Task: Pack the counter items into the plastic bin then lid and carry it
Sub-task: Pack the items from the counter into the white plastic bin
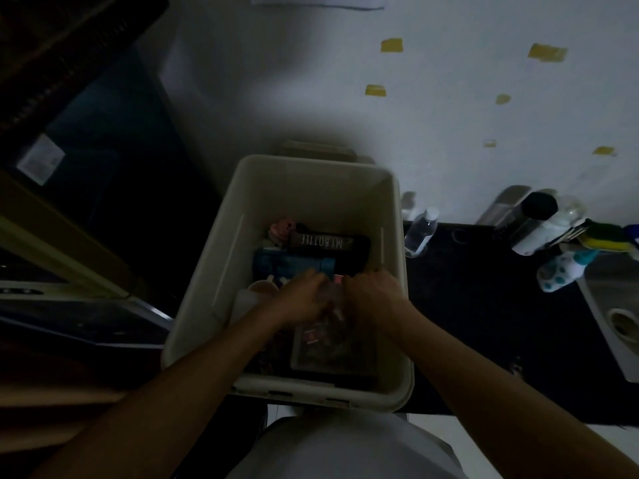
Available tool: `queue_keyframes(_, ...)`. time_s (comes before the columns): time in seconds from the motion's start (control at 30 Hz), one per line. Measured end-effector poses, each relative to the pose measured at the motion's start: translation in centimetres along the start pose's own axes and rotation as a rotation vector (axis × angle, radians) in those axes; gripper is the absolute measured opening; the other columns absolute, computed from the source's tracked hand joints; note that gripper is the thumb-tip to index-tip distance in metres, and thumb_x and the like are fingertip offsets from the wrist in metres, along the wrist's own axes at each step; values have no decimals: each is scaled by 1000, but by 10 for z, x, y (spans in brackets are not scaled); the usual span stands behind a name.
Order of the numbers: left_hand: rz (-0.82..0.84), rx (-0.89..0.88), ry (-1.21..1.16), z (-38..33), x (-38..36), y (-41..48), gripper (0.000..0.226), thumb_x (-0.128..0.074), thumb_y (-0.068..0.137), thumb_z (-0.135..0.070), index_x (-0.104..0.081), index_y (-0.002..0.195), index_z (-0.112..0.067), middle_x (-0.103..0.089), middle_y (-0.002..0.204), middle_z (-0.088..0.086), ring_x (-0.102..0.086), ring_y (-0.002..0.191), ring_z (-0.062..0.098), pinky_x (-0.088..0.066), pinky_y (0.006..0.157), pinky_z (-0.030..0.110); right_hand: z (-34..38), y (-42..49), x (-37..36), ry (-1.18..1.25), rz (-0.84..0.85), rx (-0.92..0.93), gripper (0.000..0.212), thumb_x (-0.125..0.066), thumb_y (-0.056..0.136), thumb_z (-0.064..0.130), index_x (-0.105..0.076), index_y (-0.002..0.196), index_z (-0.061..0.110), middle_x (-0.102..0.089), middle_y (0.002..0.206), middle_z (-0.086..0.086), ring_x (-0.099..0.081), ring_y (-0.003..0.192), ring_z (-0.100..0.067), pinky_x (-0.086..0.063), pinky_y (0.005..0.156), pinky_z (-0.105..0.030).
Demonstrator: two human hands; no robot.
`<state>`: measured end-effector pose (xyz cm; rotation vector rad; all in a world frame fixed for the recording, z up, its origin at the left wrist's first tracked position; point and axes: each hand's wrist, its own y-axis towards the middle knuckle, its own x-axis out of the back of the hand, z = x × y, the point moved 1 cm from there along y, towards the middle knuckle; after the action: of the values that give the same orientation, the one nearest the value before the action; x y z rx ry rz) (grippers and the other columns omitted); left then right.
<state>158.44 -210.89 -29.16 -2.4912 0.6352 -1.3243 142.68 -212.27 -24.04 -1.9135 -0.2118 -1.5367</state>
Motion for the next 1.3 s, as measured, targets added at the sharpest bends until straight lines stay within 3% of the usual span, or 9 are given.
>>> queue_keyframes(0.13, 174, 24, 97, 8, -6, -4, 115, -44, 55, -89, -42, 141, -13, -42, 136, 10, -43, 129, 31, -34, 109, 42, 13, 5, -25, 173, 110, -23, 54, -52, 95, 41, -41, 138, 11, -55, 133, -12, -59, 113, -29, -49, 95, -43)
queue_keyframes(0.3, 143, -60, 221, 11, -9, -11, 101, -70, 74, -57, -17, 153, -21, -26, 149, 7, -27, 137, 30, -27, 114, 42, 12, 4, -23, 181, 229, 0, 95, -66, 80, 59, -22, 150, 11, -43, 145, -13, -49, 126, -32, -44, 103, -46)
queue_keyframes(0.43, 205, 3, 335, 12, -11, -12, 122, -73, 71, -63, 9, 154, -28, 0, 163, 3, 1, 150, 29, -9, 120, 53, 21, -3, -29, 211, 318, -16, 118, -70, 77, 59, 5, 154, 10, -14, 159, -18, -27, 142, -38, -31, 112, -51)
queue_keyframes(0.63, 285, 56, 422, 13, -16, -4, 128, -68, 72, -69, 20, 152, -23, 13, 163, 6, 13, 149, 31, -5, 121, 54, 26, -4, -40, 202, 300, -54, 119, -65, 82, 59, 16, 152, 6, 3, 160, -24, -15, 145, -43, -22, 114, -53)
queue_keyframes(0.93, 310, 127, 352, 12, -27, -12, 92, -43, 95, -53, 23, 151, -24, 21, 161, 5, 17, 148, 36, -2, 119, 57, 26, -3, -33, 183, 393, -31, 117, -66, 81, 60, 10, 153, 9, 1, 160, -22, -18, 144, -40, -23, 116, -53)
queue_keyframes(1.07, 293, 140, 331, 3, -25, -13, 88, -42, 97, -52, 19, 153, -22, 22, 161, 7, 20, 148, 31, 4, 120, 55, 26, 0, -36, 184, 385, -40, 117, -68, 80, 58, 8, 154, 9, 0, 160, -22, -19, 144, -40, -25, 115, -53)
queue_keyframes(1.13, 238, 129, 314, 0, -21, -13, 90, -47, 95, -51, 14, 154, -20, 15, 163, 8, 16, 149, 29, 3, 120, 54, 26, -2, -38, 212, 363, -43, 107, -66, 84, 53, 1, 154, 7, -8, 159, -22, -28, 141, -38, -31, 112, -51)
queue_keyframes(1.23, 179, 109, 319, -5, -12, -16, 93, -54, 94, -47, 10, 155, -17, 9, 163, 8, 12, 150, 26, 5, 121, 49, 23, -7, -37, 231, 303, -27, 78, -61, 89, 48, -30, 147, 6, -36, 147, -19, -49, 124, -32, -44, 103, -44)
queue_keyframes(1.3, 159, 129, 317, -7, -6, -17, 89, -50, 95, -52, 8, 155, -21, 8, 163, 8, 7, 150, 29, 5, 119, 50, 22, -11, -34, 220, 243, -24, 73, -59, 91, 46, -32, 145, 5, -37, 147, -20, -49, 123, -33, -45, 101, -44)
